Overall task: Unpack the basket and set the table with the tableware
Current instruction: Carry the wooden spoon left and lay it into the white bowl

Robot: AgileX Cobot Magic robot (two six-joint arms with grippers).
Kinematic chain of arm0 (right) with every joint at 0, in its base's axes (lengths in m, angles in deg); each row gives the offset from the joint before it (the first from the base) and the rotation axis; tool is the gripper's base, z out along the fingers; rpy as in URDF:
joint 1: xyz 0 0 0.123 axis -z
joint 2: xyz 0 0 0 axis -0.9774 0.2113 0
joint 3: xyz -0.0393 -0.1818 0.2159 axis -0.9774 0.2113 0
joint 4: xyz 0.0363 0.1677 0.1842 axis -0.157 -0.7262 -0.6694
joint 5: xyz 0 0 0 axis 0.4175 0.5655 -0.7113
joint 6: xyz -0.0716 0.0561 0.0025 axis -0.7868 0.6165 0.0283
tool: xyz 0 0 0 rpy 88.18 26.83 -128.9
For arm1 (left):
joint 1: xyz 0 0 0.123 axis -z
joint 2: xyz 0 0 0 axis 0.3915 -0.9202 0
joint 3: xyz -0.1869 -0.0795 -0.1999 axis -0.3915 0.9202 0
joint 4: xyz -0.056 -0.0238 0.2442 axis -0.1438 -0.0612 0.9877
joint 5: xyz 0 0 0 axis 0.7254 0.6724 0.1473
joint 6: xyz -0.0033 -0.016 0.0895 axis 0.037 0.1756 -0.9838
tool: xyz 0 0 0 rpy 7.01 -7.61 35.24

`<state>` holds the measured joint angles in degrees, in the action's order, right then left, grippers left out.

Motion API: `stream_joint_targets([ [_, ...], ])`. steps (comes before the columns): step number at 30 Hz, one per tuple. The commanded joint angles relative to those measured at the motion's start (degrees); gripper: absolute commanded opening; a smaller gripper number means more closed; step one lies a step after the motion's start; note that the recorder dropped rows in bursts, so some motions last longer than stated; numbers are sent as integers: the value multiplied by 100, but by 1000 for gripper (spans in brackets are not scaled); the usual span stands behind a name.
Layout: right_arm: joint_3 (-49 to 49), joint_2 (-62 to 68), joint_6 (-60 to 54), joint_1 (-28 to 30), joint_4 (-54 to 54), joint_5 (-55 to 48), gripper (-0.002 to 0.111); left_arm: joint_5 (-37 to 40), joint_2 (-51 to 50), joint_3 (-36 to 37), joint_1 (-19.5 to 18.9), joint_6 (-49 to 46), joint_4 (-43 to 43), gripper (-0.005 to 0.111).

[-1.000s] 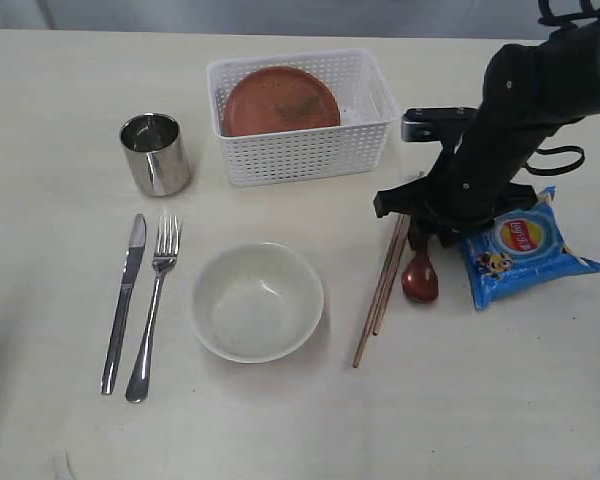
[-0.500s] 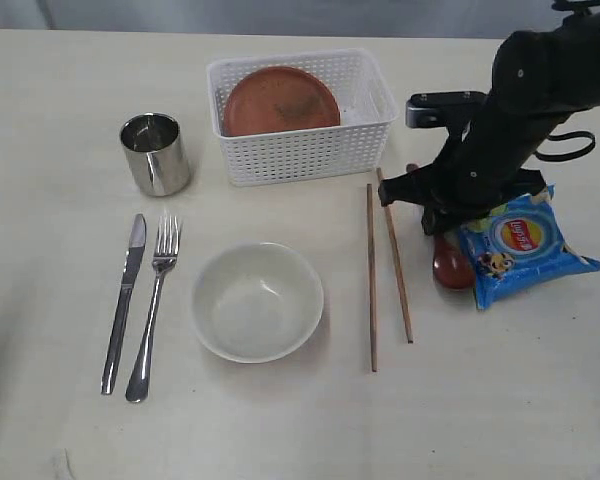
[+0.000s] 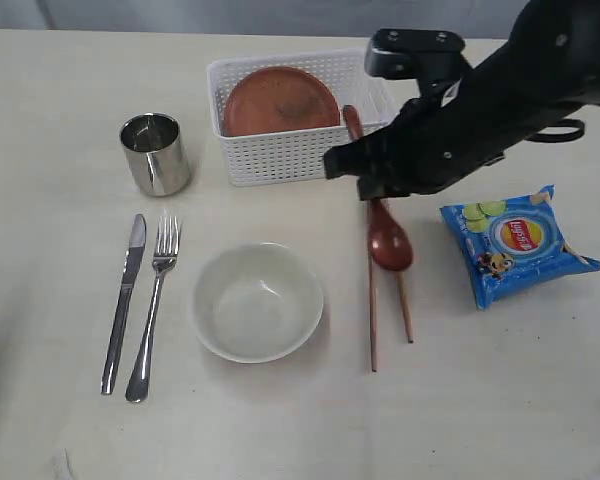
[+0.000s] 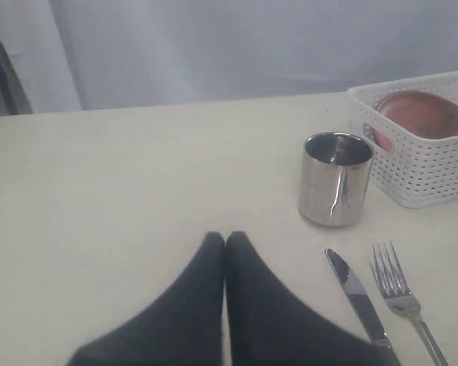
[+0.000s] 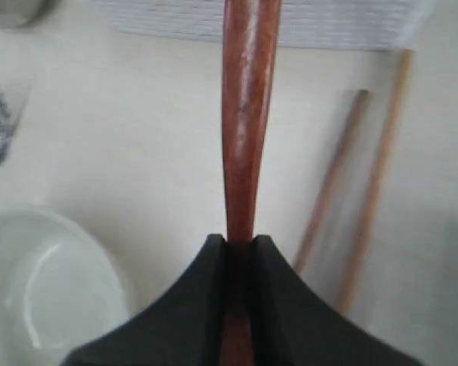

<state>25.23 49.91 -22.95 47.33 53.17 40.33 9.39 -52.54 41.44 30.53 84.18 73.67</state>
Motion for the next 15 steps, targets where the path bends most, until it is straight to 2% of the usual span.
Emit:
stream_joint_targets([
  [1, 187, -105, -312, -797, -426, 802, 0, -4, 21, 23, -8, 3, -14, 0],
  [5, 237, 40, -433, -1671, -386, 1913, 0, -4, 21, 23, -8, 3, -14, 0],
  [8, 237, 260, -462, -2087, -386, 2620, 0, -4, 21, 23, -8, 3, -14, 0],
  [15, 204, 829, -462, -2306, -386, 2743, 0, -4, 21, 23, -8, 3, -14, 0],
])
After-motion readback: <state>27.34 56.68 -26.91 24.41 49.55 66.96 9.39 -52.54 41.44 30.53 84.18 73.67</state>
